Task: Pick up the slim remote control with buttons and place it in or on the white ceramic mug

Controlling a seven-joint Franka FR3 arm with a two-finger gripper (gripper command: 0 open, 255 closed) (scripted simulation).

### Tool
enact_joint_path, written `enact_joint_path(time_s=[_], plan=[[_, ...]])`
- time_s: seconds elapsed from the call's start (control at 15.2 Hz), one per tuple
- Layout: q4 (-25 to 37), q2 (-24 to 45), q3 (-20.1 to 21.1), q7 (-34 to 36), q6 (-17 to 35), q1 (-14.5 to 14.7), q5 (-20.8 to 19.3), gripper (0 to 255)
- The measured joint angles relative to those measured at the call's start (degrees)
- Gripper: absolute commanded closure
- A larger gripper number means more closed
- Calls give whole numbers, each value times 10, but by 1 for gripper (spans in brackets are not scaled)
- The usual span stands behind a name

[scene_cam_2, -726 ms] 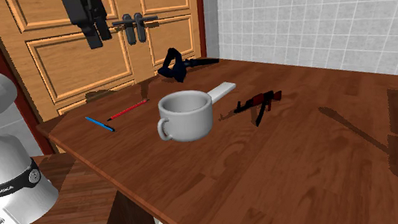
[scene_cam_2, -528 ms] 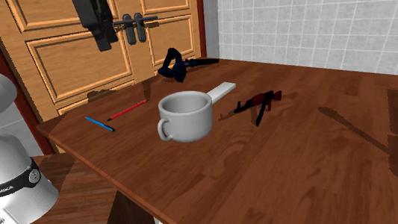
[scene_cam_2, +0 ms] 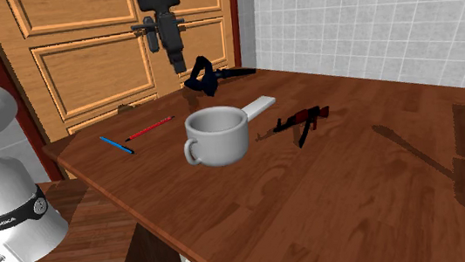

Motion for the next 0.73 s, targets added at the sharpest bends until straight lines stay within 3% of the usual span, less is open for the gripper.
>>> enact_joint_path(time_s=[0.73], plan=[[119, 224, 48, -13, 84, 38, -15, 0]])
